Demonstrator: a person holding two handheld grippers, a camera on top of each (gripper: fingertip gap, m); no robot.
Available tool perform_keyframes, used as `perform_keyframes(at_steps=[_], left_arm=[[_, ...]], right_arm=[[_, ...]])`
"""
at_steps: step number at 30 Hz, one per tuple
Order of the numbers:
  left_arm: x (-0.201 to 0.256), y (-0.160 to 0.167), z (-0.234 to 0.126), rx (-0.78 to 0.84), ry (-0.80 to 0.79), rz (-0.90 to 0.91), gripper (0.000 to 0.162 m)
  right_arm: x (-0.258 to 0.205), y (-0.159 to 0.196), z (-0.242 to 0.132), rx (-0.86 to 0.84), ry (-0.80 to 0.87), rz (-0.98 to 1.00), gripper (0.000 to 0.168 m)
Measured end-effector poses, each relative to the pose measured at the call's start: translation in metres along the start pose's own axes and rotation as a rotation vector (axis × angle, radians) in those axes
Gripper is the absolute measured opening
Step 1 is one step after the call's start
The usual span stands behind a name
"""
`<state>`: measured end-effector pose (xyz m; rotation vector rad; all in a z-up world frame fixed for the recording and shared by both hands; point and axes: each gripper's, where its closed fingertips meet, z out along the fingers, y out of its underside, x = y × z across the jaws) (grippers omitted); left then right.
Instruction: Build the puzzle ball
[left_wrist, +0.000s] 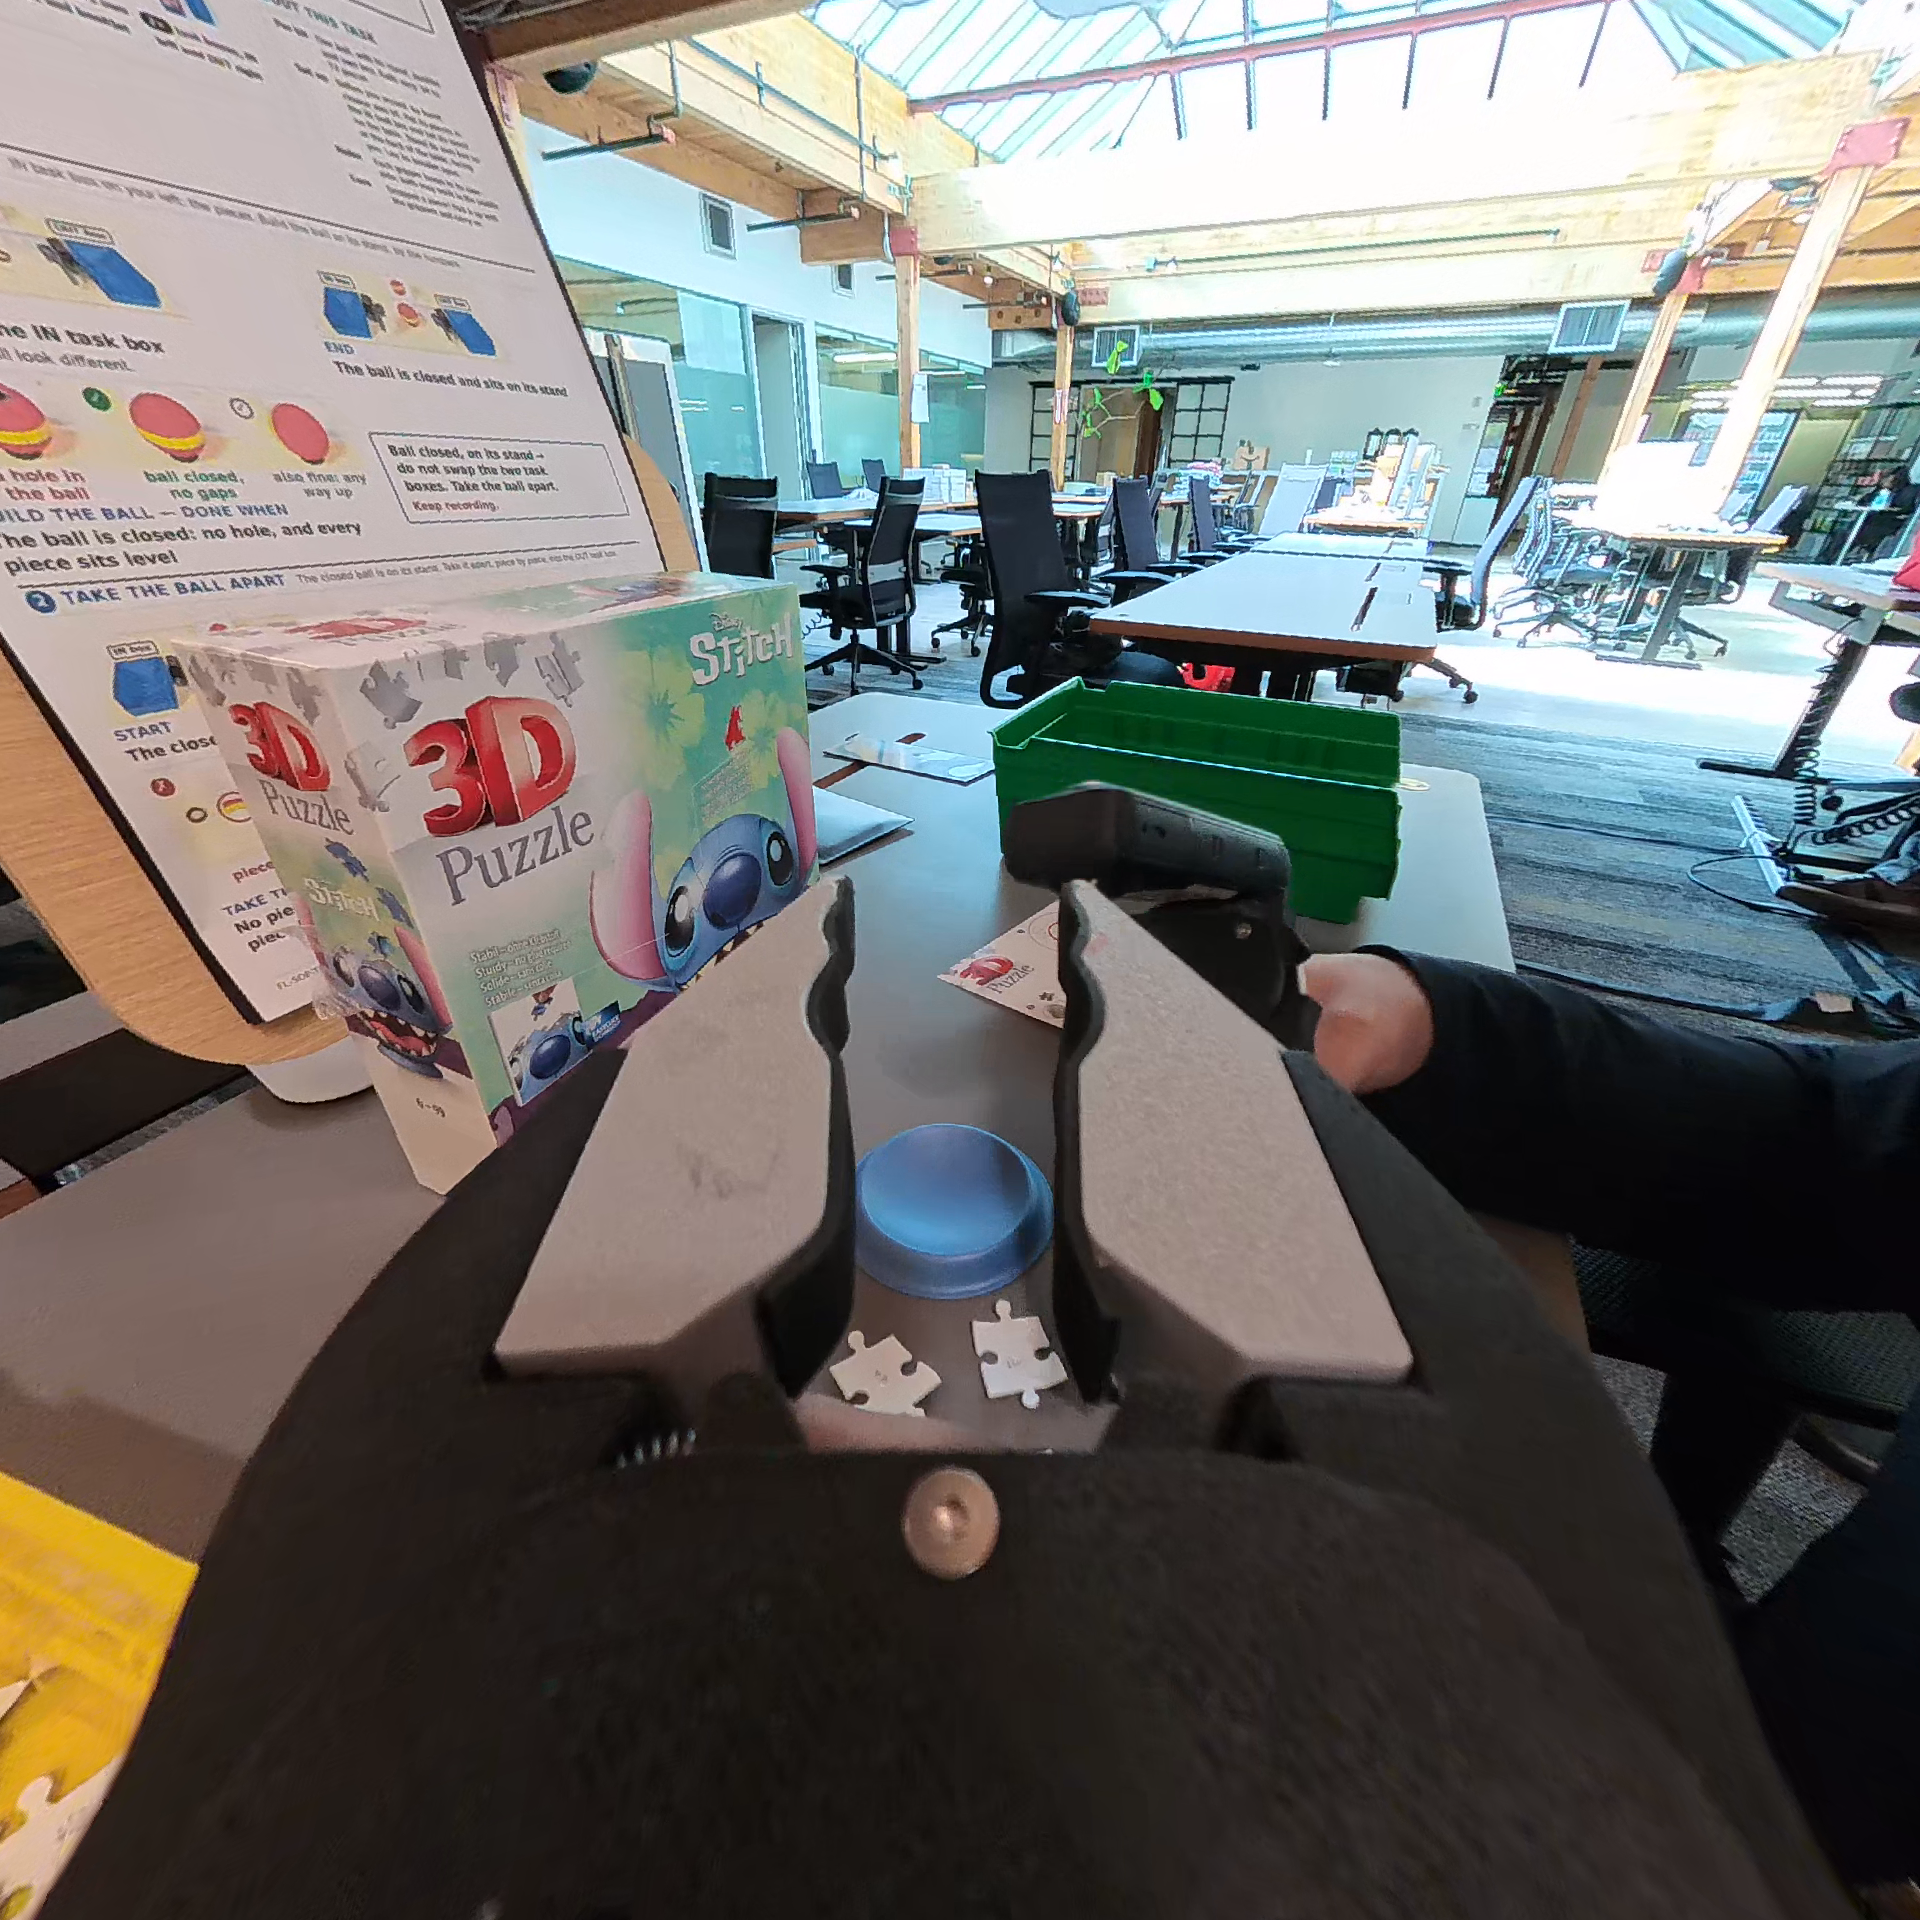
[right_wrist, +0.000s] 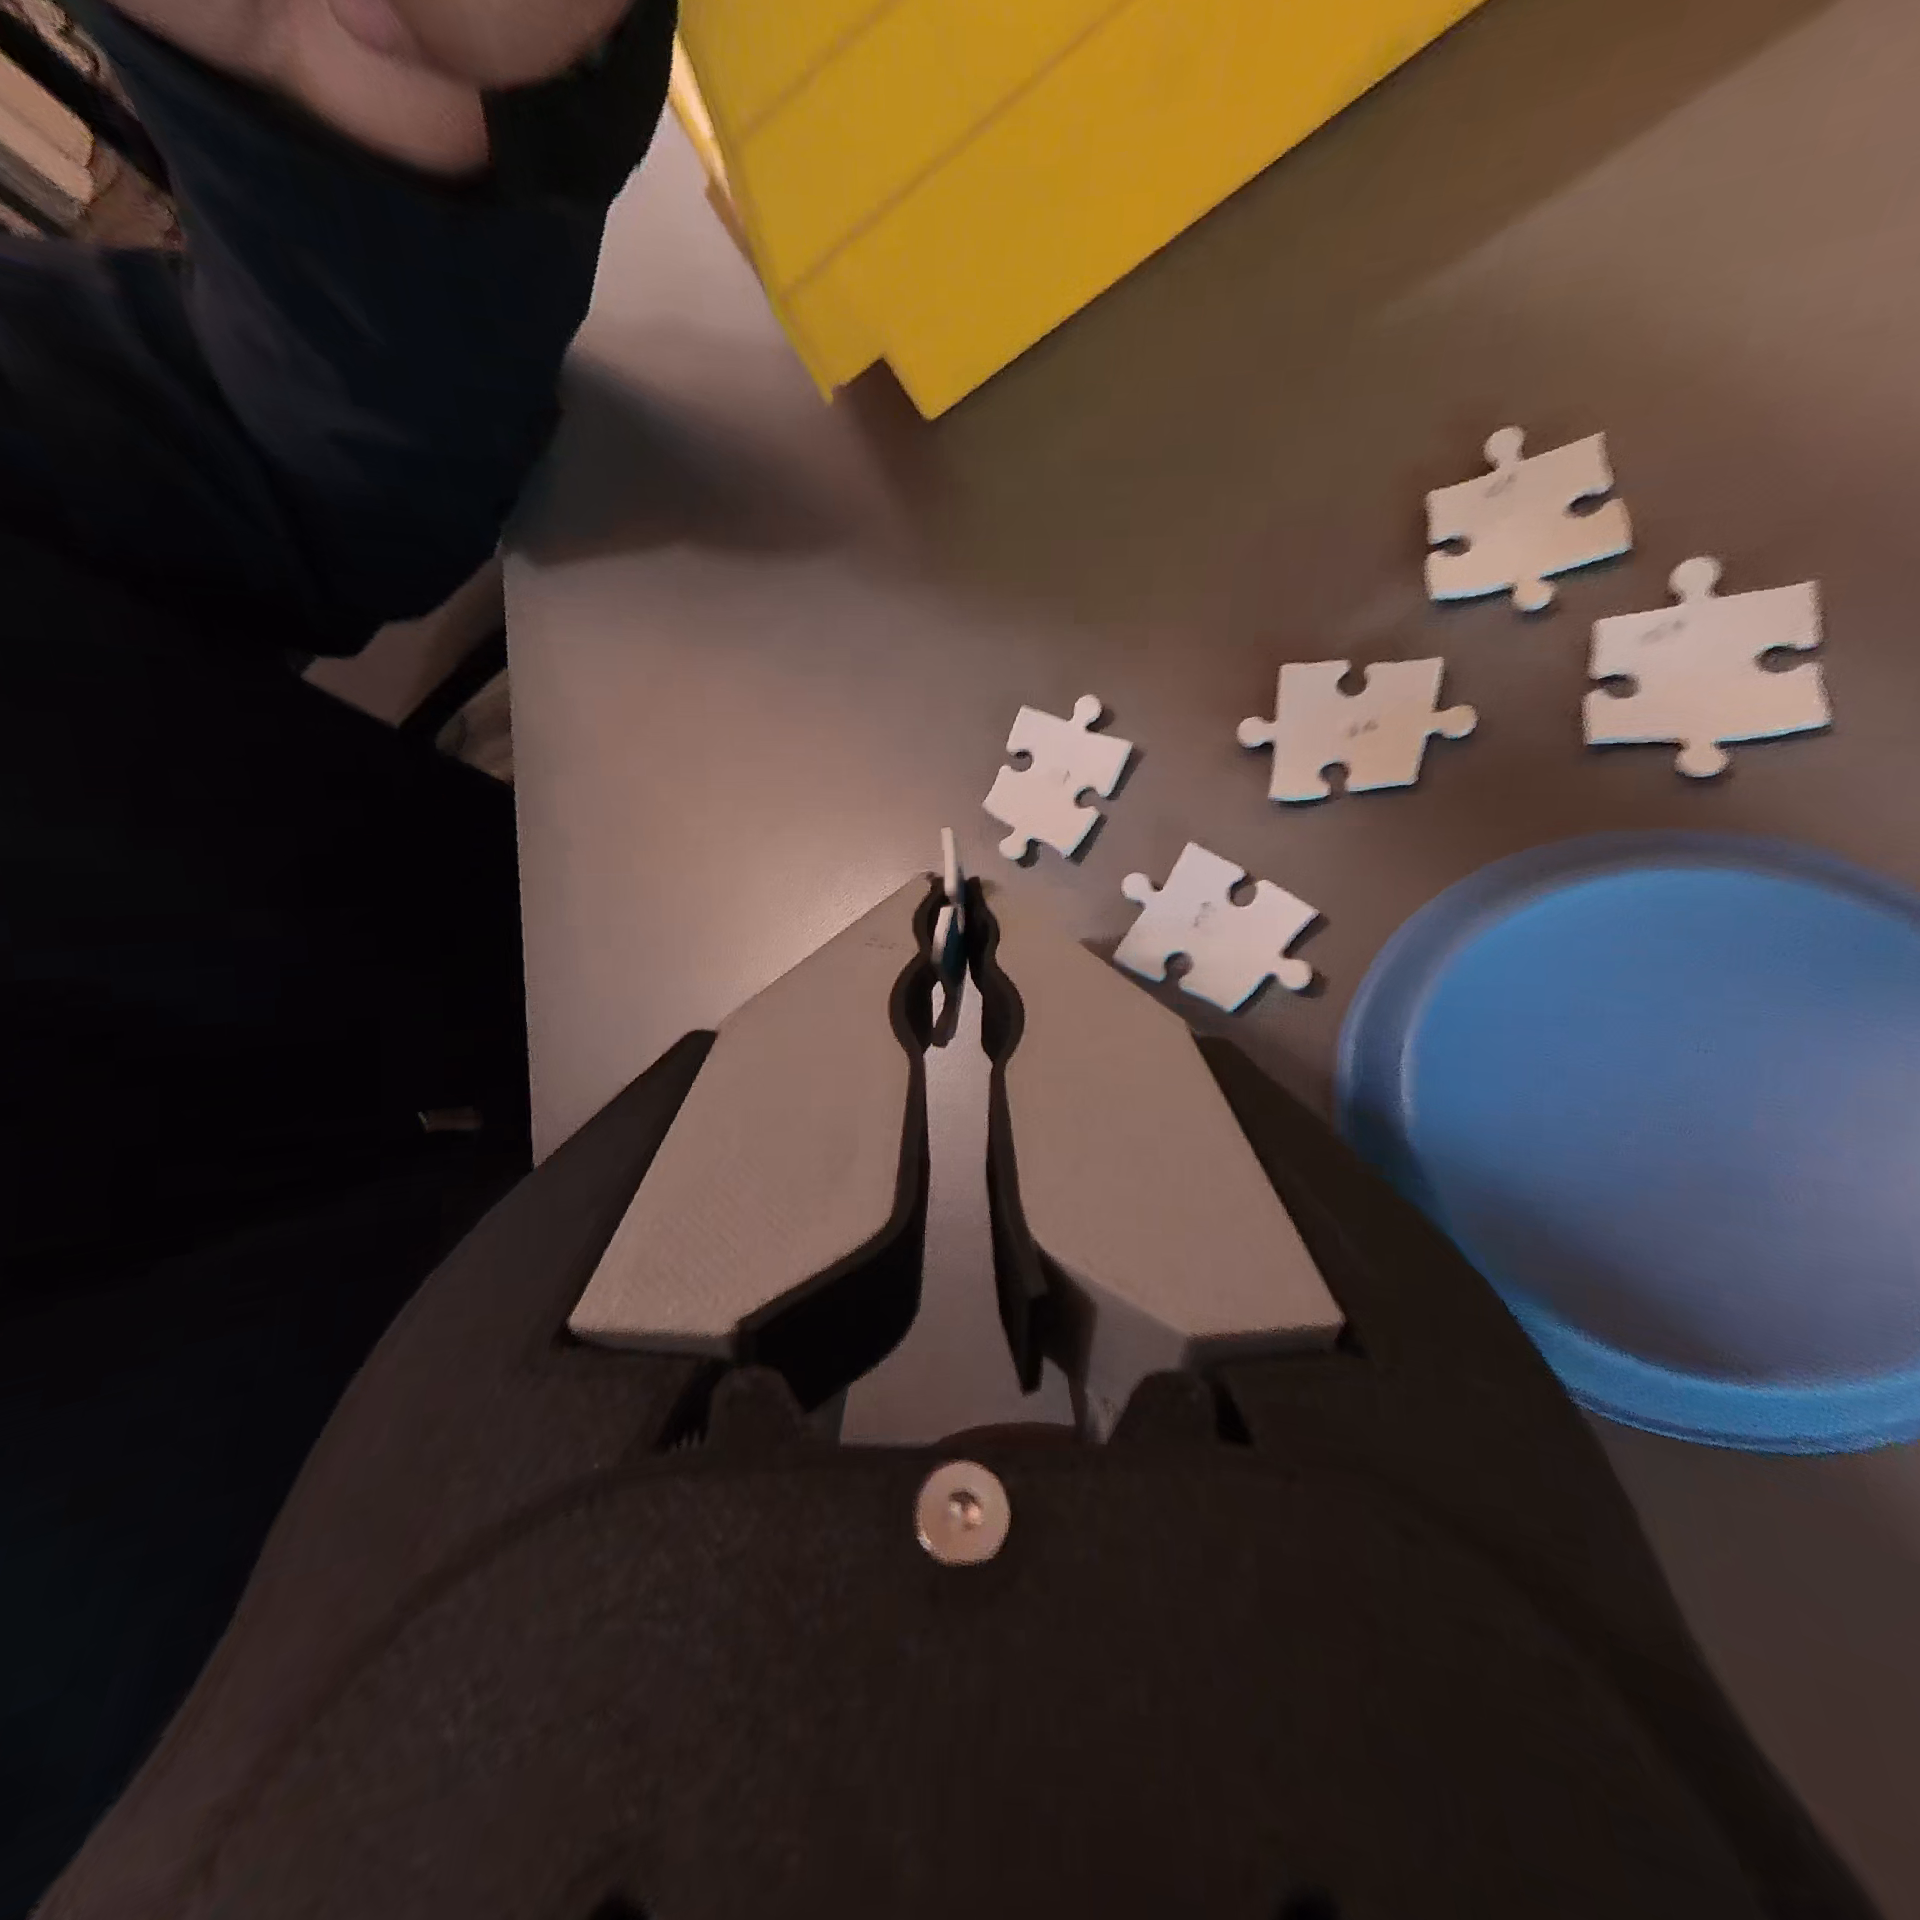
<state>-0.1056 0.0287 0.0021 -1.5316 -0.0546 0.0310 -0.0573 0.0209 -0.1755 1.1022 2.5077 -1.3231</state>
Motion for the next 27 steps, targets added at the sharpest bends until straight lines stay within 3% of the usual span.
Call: perform_keyframes(at_steps=[4,8,12,27], left_arm=[[0.000,0.000,0.000,0.000,0.002,-0.007,0.037],[0.001,0.002,0.000,-0.009,0.001,0.002,0.036],[0.001,0.003,0.001,-0.015,-0.001,0.006,0.037],[0.002,0.005,0.002,-0.021,-0.005,0.017,0.037]], right_arm=[[0.000,0.010,0.004,-0.055,-0.006,-0.001,0.000],[0.009,0.015,0.004,-0.079,0.031,0.020,0.014],[0.014,0.014,0.002,-0.069,0.050,0.037,0.017],[0.023,-0.021,-0.017,0.121,0.151,-0.015,0.017]])
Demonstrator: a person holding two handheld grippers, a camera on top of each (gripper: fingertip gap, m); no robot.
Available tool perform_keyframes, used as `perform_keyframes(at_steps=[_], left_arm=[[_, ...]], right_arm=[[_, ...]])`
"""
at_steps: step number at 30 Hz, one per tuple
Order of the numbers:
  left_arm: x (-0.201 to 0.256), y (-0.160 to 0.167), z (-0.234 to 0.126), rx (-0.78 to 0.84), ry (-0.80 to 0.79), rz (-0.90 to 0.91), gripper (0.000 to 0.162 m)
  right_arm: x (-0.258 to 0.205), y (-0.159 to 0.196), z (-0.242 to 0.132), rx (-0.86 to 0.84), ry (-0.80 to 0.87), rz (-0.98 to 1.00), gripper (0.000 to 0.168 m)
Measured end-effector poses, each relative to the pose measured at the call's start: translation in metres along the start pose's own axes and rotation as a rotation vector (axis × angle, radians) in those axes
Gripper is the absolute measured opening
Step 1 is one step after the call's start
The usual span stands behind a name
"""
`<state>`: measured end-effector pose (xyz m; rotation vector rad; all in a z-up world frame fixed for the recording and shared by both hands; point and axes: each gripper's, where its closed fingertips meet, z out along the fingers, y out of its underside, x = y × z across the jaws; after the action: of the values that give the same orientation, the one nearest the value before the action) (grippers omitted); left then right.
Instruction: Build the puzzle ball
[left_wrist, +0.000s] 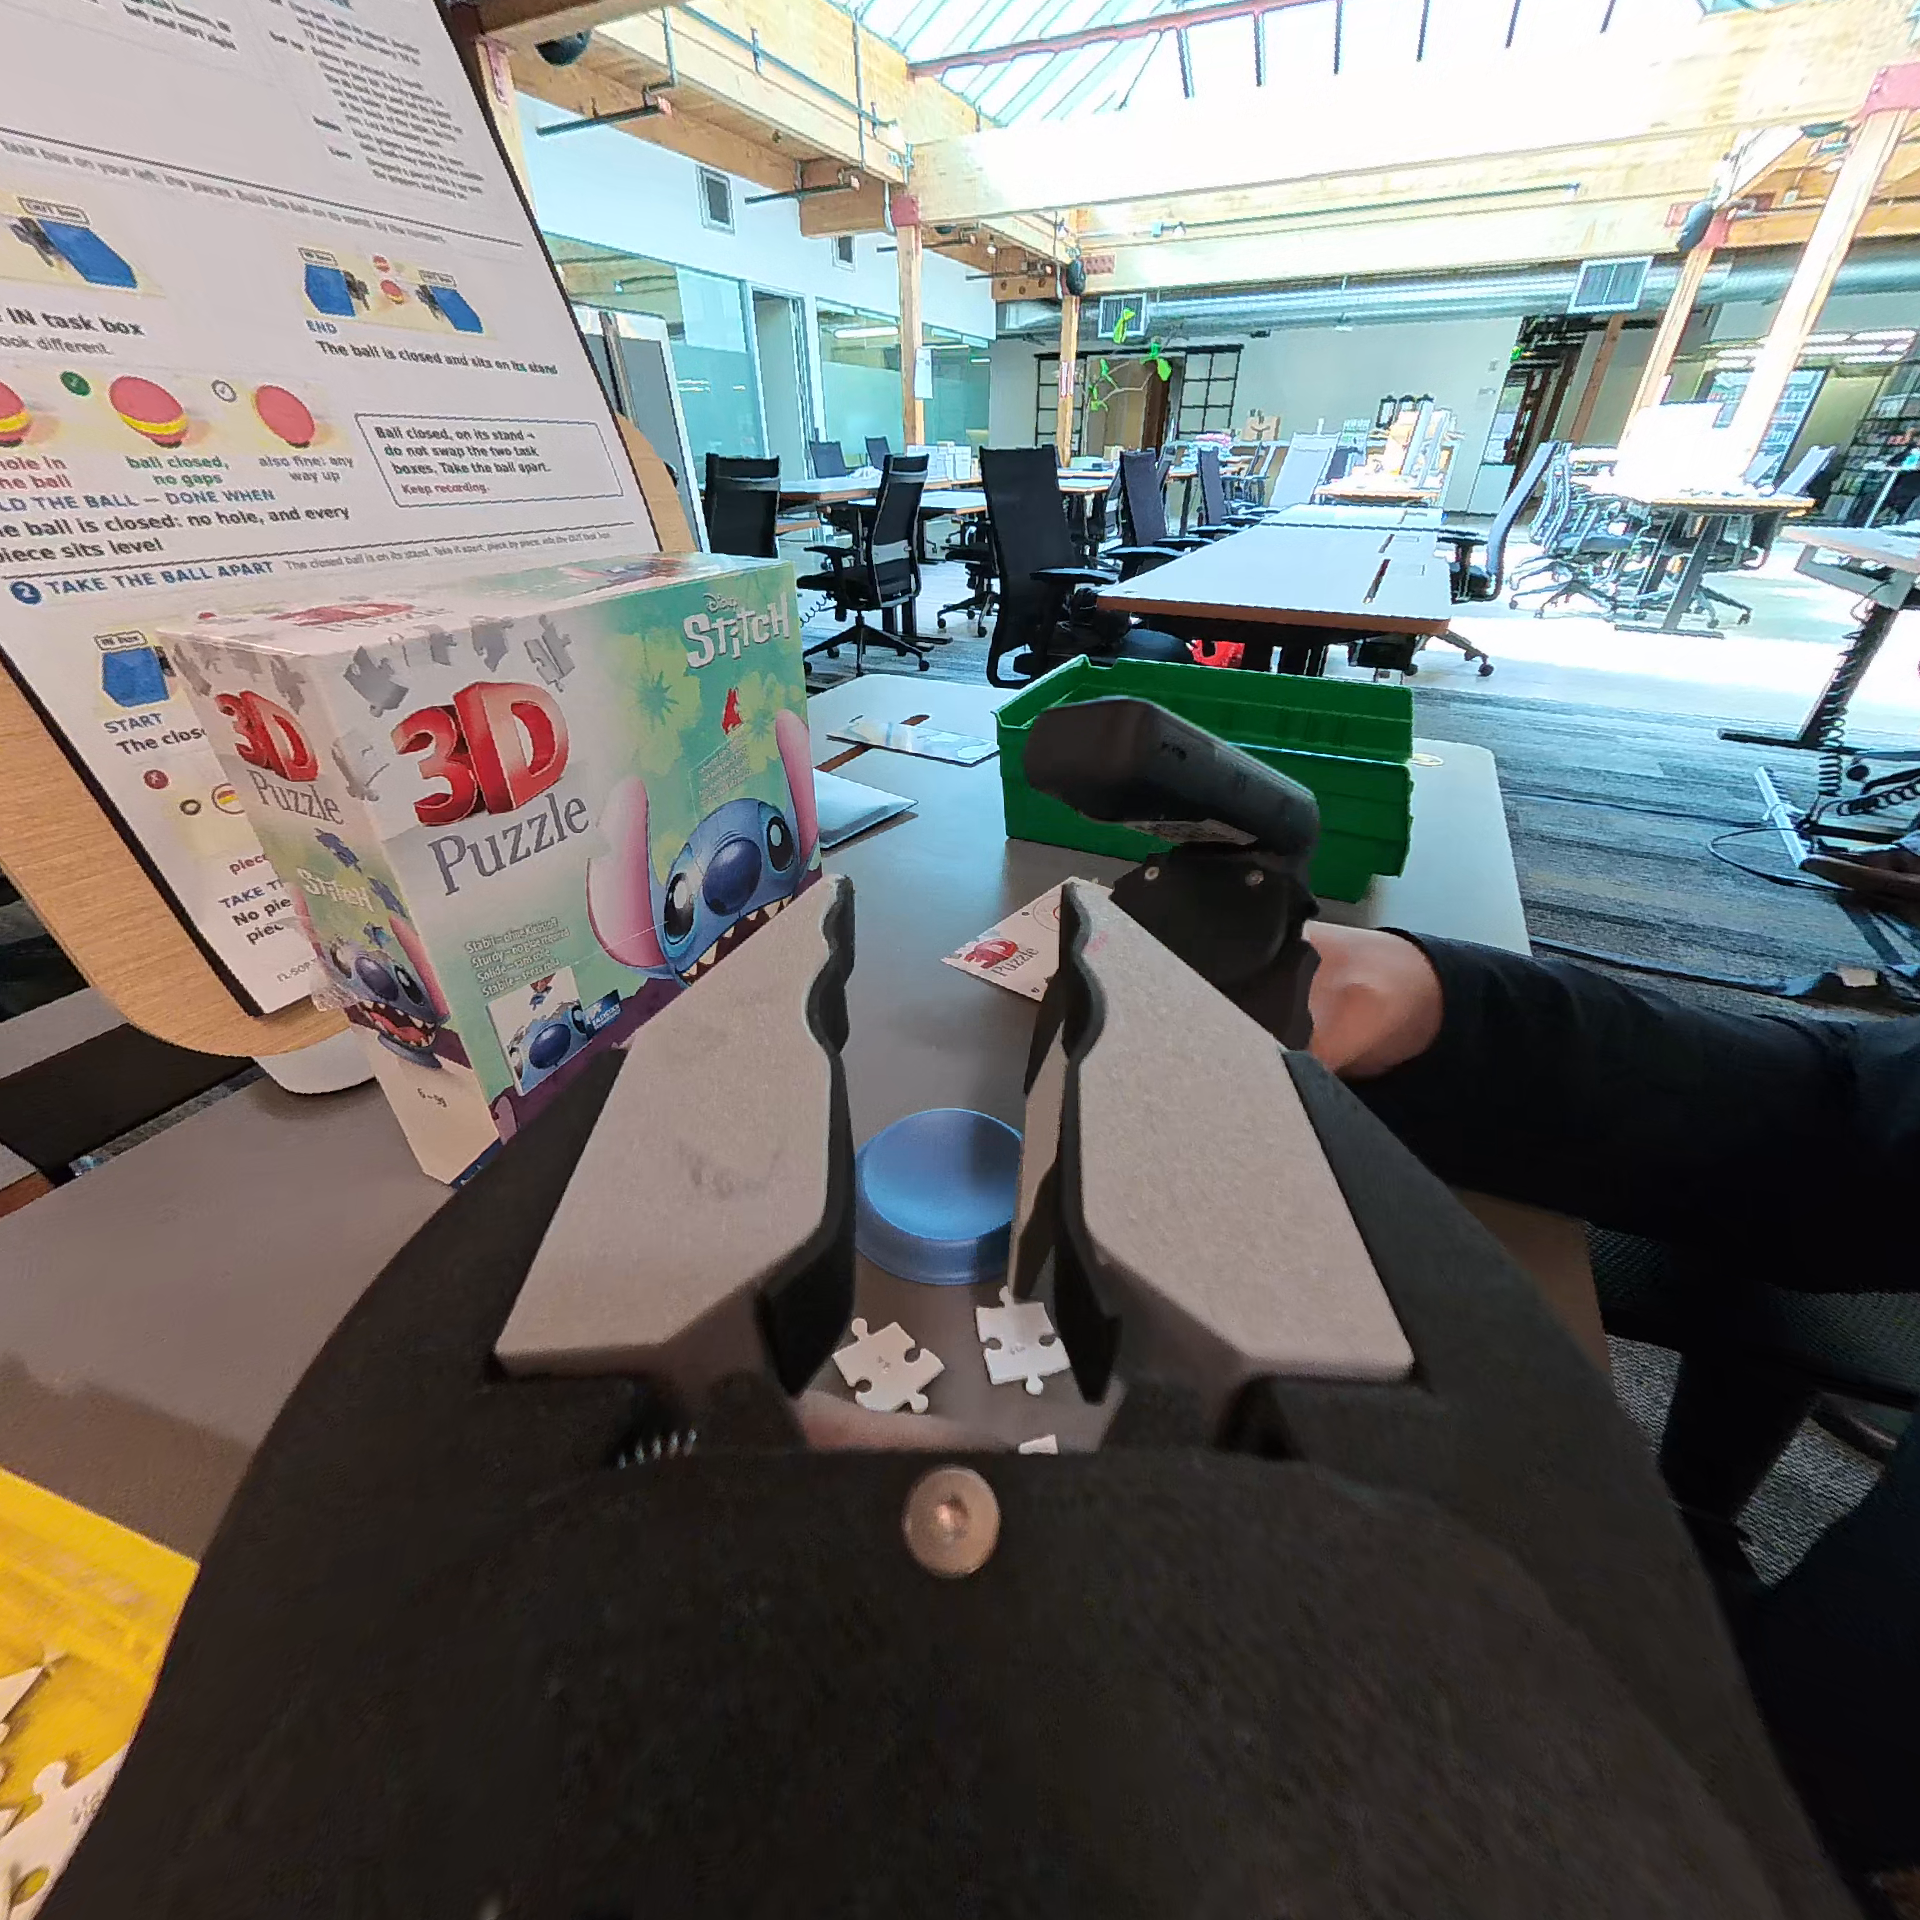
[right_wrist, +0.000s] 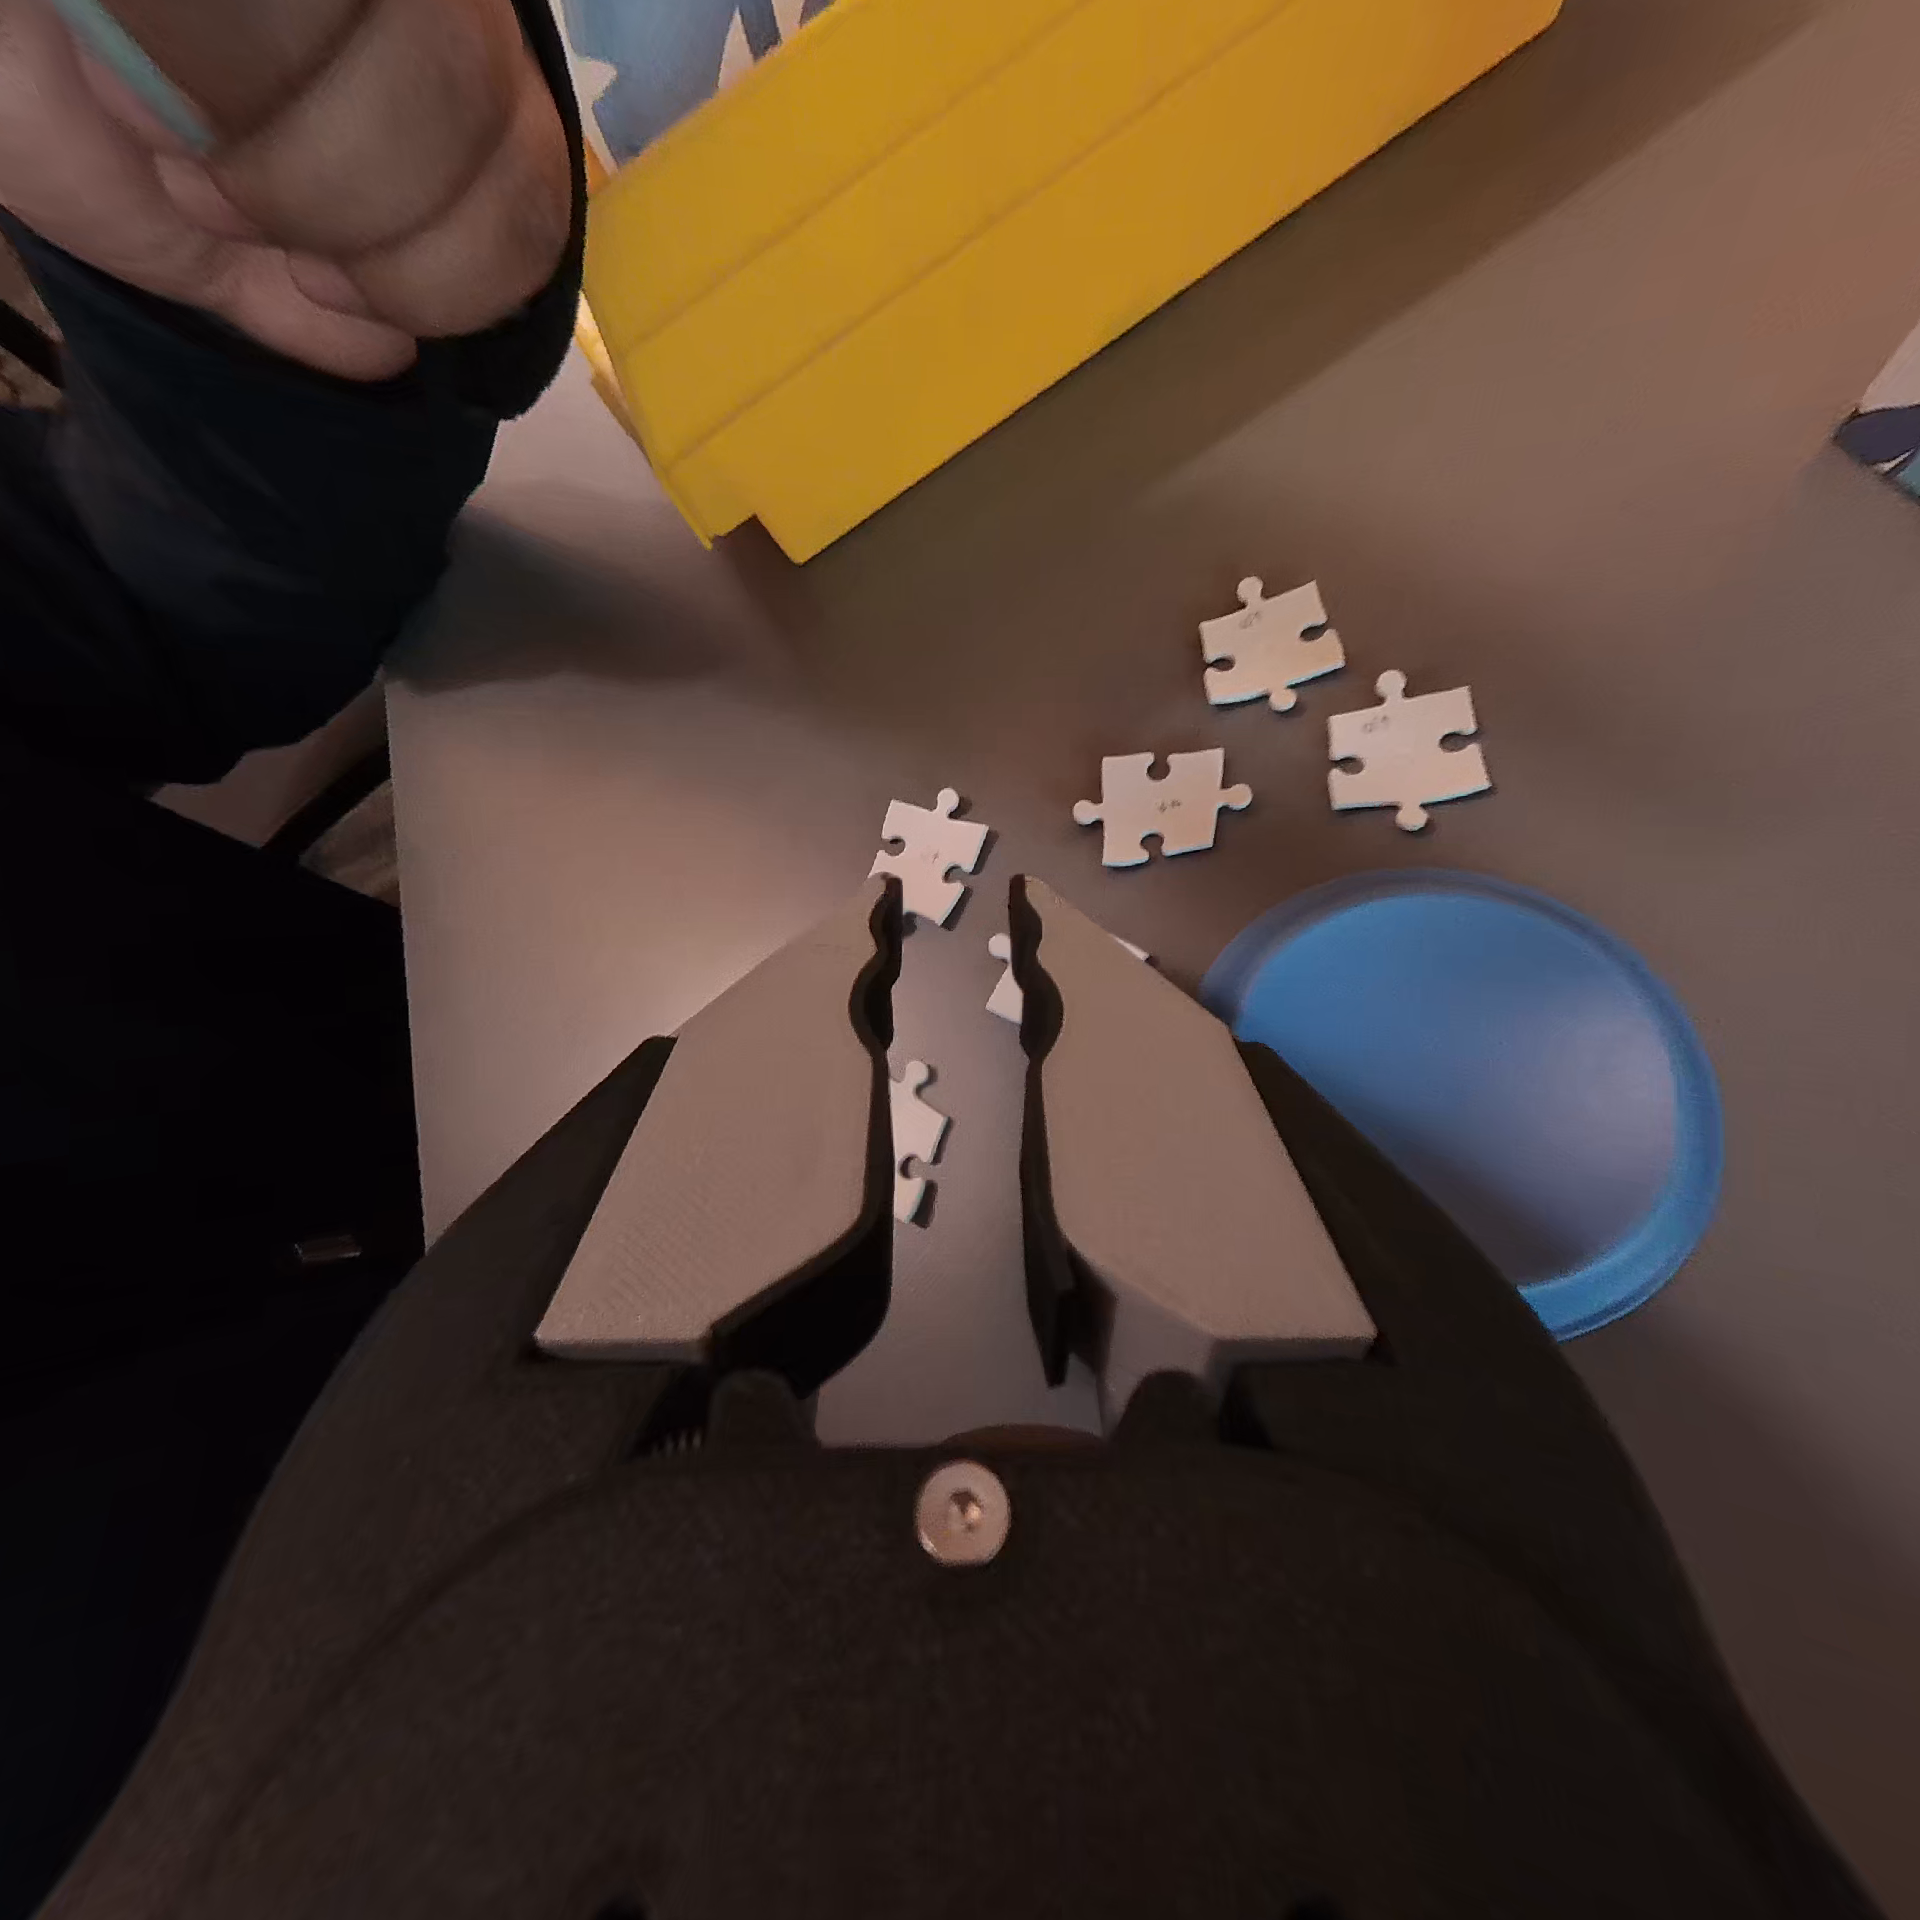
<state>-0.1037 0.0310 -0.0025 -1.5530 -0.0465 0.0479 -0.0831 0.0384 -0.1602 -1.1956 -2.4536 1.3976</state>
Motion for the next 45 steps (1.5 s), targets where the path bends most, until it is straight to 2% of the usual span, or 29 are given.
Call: perform_keyframes(at_steps=[13,22,45], left_arm=[[-0.001,0.000,0.000,0.005,-0.008,0.004,0.037],[0.001,0.001,0.000,0.000,-0.001,0.007,0.037],[0.004,0.006,0.003,-0.016,-0.004,0.024,0.037]], right_arm=[[0.015,-0.030,-0.025,0.195,0.065,0.044,0.015],[0.020,-0.037,-0.031,0.246,0.087,0.054,0.015],[-0.004,-0.019,-0.001,0.107,0.042,-0.043,0.016]])
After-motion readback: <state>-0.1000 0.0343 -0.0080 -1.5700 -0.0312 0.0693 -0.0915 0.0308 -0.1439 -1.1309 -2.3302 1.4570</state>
